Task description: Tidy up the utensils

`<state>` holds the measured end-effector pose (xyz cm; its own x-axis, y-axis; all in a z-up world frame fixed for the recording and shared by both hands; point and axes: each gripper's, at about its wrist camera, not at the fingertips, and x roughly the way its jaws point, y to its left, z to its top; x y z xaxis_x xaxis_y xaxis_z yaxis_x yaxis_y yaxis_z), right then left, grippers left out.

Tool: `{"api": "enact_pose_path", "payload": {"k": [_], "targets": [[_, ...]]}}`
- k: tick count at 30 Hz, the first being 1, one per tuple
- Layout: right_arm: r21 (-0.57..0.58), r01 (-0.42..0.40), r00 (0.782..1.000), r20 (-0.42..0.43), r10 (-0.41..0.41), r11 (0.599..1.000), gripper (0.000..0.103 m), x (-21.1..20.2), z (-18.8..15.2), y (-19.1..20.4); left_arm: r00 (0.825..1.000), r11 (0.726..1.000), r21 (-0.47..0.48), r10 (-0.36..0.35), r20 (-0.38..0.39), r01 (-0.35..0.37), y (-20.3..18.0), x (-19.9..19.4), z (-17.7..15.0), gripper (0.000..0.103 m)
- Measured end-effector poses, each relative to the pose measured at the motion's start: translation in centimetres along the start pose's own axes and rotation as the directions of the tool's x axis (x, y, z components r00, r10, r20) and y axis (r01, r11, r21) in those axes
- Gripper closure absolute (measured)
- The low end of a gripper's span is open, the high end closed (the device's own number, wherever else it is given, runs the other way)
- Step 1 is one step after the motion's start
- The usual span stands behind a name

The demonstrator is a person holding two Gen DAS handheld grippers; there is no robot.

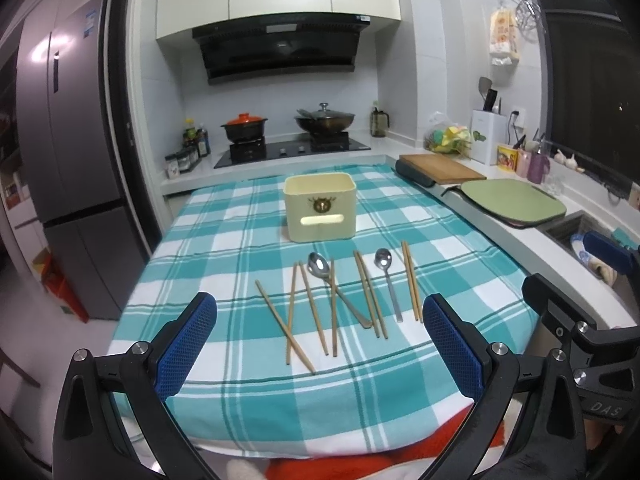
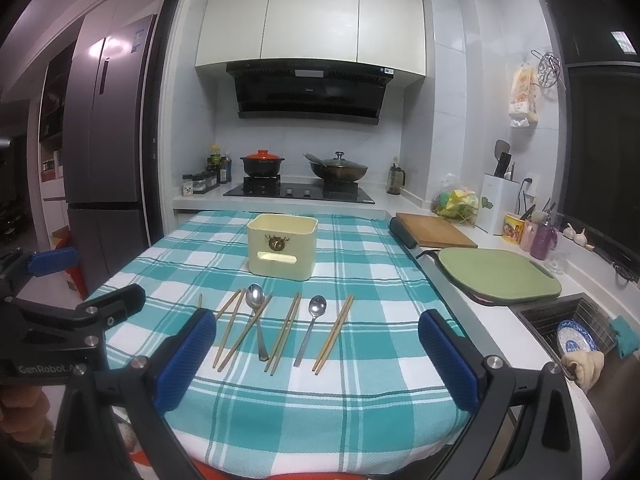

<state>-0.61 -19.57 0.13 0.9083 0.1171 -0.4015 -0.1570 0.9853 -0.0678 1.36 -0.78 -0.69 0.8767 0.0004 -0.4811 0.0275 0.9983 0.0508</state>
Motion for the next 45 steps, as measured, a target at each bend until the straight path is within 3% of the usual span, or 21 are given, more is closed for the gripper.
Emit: {"api": "enact_pose_path", "payload": {"k": [45], "targets": [[-0.013,0.001,1.000,0.015,0.000,1.000,0.000,0.2,0.4,-0.1,1.000,1.000,-0.001,0.022,-0.019,-0.022,1.1,1.2,0.2,0.000]]}}
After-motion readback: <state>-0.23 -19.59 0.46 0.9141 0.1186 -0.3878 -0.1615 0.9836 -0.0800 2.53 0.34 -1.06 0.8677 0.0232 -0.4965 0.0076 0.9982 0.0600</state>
